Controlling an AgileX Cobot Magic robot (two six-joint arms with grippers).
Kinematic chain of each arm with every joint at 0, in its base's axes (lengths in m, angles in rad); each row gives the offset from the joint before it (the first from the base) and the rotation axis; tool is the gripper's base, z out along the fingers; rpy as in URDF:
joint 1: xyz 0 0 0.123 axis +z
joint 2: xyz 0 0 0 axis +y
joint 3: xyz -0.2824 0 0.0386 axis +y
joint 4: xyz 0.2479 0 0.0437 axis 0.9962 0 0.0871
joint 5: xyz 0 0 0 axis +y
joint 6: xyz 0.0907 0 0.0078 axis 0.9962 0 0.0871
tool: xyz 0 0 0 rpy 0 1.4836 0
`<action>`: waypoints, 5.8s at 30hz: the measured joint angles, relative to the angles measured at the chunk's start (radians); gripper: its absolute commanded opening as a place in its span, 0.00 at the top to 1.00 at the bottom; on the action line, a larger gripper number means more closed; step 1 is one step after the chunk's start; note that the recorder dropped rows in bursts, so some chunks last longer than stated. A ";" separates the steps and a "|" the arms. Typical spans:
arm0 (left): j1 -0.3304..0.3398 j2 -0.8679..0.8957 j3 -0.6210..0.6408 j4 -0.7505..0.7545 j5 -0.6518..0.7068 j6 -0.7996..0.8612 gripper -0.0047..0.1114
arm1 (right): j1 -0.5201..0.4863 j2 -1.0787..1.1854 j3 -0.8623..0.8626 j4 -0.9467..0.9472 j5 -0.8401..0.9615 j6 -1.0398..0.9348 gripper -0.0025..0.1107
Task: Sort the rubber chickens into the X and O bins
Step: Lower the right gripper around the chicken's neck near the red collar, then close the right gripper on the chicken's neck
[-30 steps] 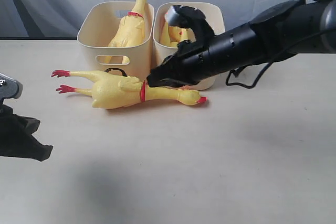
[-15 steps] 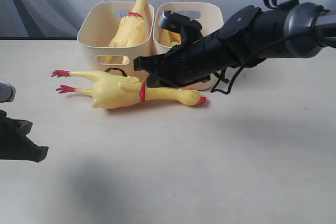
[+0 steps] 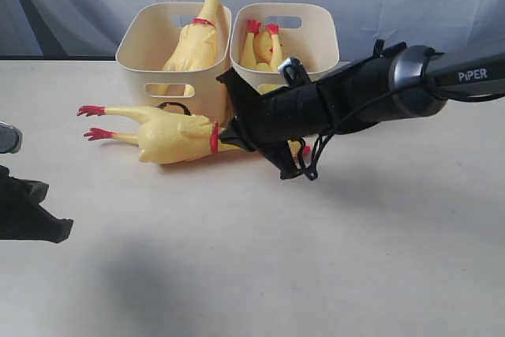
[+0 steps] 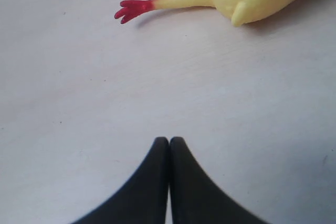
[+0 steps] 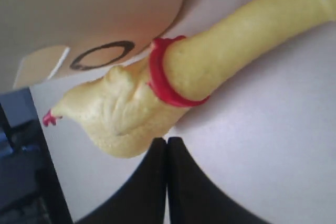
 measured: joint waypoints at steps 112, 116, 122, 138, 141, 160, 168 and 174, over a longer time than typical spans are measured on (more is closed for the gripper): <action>0.000 0.000 0.000 -0.012 0.033 -0.088 0.96 | 0.363 0.073 0.042 -0.021 -0.918 0.899 0.54; 0.000 0.000 0.000 -0.012 0.033 -0.088 0.96 | 0.363 0.093 0.040 -0.080 -0.926 0.965 0.54; 0.000 0.000 0.000 -0.012 0.031 -0.088 0.96 | 0.363 0.131 0.002 -0.162 -0.931 1.027 0.54; 0.000 0.000 0.000 -0.012 0.029 -0.088 0.96 | 0.363 0.188 -0.033 -0.170 -0.965 1.043 0.54; 0.000 0.000 0.000 -0.012 0.029 -0.088 0.96 | 0.363 0.195 -0.033 -0.170 -0.972 1.045 0.54; 0.000 0.000 0.000 -0.012 0.029 -0.088 0.96 | 0.359 0.201 -0.033 -0.204 -1.018 1.084 0.54; 0.000 0.000 0.000 -0.012 0.029 -0.088 0.96 | 0.345 0.201 -0.033 -0.204 -1.018 1.086 0.54; 0.000 0.000 0.000 -0.012 0.029 -0.088 0.96 | 0.344 0.207 -0.035 -0.204 -1.020 1.086 0.54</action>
